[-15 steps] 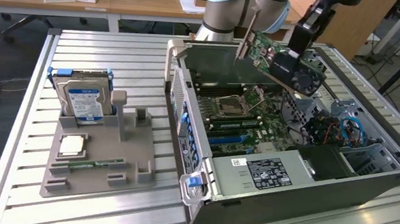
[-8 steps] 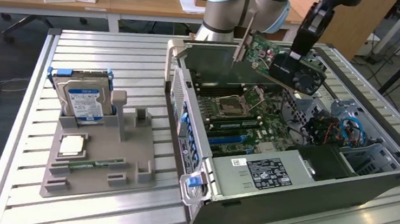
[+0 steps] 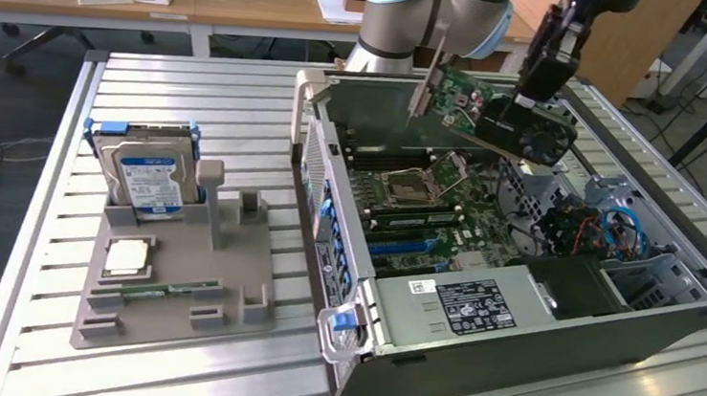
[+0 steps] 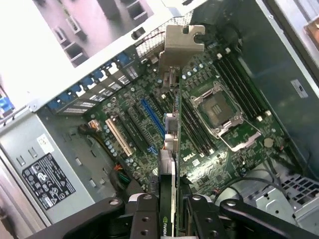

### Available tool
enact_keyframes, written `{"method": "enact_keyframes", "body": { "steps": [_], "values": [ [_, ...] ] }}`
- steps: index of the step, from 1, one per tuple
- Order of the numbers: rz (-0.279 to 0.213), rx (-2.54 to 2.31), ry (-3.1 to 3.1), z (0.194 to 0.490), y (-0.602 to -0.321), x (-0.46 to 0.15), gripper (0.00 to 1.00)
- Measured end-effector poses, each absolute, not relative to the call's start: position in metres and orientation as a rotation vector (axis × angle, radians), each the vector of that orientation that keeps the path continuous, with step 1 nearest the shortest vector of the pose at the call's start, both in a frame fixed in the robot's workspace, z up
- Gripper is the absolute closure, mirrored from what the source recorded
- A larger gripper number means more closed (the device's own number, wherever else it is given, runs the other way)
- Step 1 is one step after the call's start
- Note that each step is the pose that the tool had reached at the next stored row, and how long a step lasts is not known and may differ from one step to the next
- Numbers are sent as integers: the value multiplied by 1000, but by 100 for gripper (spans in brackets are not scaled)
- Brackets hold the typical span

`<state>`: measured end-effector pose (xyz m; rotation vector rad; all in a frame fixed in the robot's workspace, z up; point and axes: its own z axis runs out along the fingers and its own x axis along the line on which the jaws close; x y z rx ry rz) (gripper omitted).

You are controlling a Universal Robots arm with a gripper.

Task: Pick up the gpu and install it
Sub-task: 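Insert the gpu into the slot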

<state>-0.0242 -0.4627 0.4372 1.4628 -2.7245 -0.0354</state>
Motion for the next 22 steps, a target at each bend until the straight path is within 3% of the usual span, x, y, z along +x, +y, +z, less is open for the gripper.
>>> {"method": "enact_keyframes", "body": {
  "steps": [22],
  "values": [
    [-18, 1967, -2384, 431, -463, -24, 74]
  ]
}}
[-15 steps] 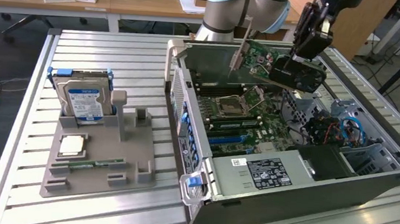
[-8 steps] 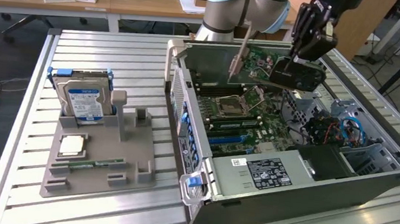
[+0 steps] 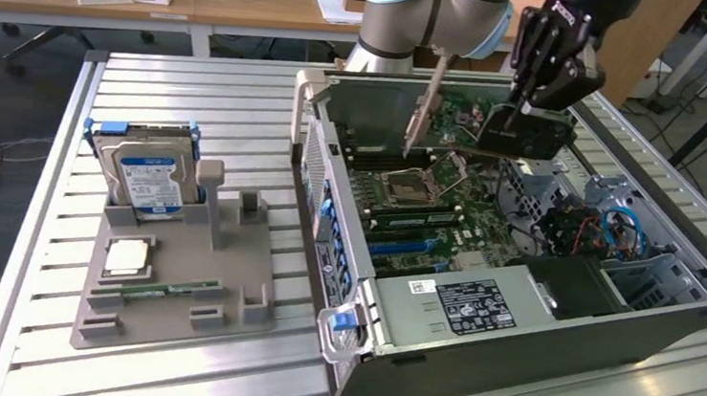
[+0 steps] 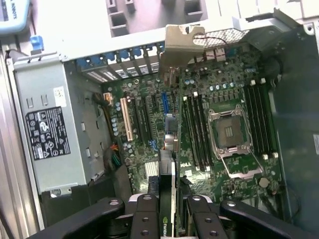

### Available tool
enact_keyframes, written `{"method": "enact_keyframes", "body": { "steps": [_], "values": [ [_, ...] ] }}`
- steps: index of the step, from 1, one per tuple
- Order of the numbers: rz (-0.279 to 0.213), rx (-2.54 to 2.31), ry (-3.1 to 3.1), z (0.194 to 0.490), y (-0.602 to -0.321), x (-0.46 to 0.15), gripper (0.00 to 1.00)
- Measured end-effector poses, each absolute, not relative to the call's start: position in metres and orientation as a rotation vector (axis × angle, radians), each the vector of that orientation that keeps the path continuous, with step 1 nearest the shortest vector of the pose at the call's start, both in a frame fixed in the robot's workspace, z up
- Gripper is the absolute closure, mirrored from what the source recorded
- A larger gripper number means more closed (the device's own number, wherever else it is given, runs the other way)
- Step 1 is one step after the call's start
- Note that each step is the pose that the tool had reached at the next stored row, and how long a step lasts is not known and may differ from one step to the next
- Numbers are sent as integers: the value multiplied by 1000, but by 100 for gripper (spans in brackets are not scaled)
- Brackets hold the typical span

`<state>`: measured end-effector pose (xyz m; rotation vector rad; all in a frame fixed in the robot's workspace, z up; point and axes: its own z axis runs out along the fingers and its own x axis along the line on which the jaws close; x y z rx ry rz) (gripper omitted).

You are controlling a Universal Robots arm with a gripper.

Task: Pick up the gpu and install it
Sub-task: 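Insert the gpu into the slot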

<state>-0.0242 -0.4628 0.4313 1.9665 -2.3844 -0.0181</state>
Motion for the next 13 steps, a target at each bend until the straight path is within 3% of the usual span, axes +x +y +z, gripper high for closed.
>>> {"method": "enact_keyframes", "body": {
  "steps": [13],
  "values": [
    [-11, 2041, -2325, 431, -463, -24, 74]
  ]
}}
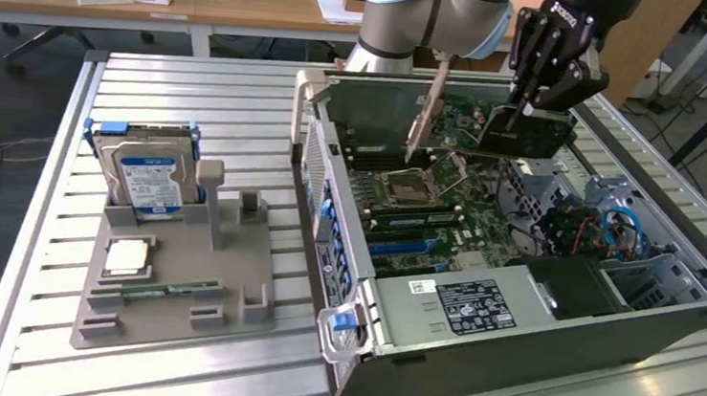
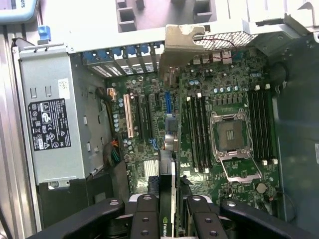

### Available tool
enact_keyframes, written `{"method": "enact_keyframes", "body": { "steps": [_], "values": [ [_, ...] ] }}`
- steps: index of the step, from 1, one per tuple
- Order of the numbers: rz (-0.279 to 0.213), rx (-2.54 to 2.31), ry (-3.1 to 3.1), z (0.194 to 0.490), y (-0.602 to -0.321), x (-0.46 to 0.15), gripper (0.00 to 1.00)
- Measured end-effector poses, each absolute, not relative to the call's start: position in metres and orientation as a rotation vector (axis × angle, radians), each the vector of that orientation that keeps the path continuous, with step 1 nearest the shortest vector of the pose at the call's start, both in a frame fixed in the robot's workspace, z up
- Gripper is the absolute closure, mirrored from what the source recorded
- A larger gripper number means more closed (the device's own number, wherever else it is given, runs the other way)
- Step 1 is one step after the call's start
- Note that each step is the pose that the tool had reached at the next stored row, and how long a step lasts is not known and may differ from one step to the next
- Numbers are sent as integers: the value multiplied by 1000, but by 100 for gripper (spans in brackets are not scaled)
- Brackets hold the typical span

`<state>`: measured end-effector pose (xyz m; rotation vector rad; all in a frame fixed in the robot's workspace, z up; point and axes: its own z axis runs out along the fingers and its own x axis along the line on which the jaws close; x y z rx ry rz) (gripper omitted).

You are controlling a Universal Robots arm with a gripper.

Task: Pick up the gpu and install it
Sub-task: 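Insert the gpu into the slot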

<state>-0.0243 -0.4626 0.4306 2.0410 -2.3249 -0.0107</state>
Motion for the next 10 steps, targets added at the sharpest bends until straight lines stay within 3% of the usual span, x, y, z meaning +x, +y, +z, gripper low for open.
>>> {"method": "enact_keyframes", "body": {
  "steps": [10],
  "values": [
    [14, 2105, -2291, 429, -463, -25, 74]
  ]
}}
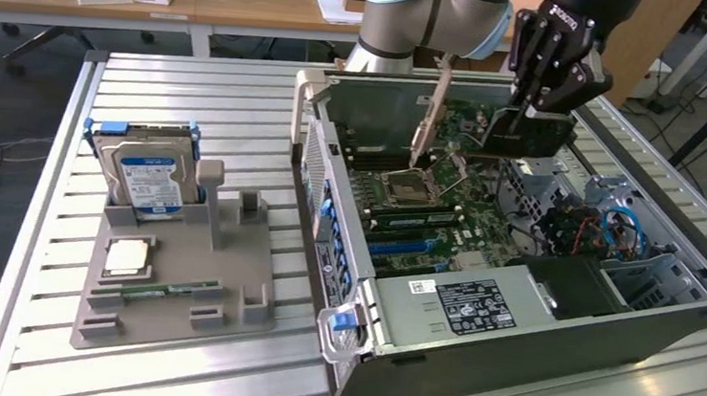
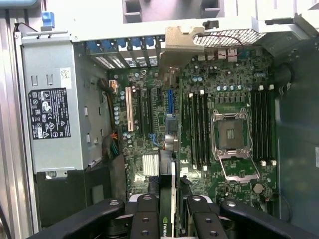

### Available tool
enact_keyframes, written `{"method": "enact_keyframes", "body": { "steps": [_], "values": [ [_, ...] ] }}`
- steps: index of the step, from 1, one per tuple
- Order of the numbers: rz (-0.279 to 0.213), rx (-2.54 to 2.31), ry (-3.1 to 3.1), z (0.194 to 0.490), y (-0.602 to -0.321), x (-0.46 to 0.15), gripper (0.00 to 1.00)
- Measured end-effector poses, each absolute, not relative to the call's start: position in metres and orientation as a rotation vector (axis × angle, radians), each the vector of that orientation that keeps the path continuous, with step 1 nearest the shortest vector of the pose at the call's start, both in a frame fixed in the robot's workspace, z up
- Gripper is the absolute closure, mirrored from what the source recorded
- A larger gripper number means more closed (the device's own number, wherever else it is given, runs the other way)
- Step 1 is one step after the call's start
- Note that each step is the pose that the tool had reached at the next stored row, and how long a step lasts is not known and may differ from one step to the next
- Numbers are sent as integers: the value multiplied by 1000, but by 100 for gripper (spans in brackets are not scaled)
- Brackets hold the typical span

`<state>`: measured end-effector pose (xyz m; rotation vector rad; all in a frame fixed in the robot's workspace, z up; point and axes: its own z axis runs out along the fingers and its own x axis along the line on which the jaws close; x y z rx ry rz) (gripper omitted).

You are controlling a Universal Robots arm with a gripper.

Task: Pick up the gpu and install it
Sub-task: 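Insert the gpu into the slot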

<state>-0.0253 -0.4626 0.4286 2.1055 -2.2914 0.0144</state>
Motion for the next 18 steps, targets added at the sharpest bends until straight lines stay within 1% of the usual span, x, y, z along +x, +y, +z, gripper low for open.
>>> {"method": "enact_keyframes", "body": {
  "steps": [8, 18],
  "values": [
    [16, 2185, -2216, 426, -463, -26, 74],
    [11, 2189, -2218, 409, -463, -27, 74]
  ]
}}
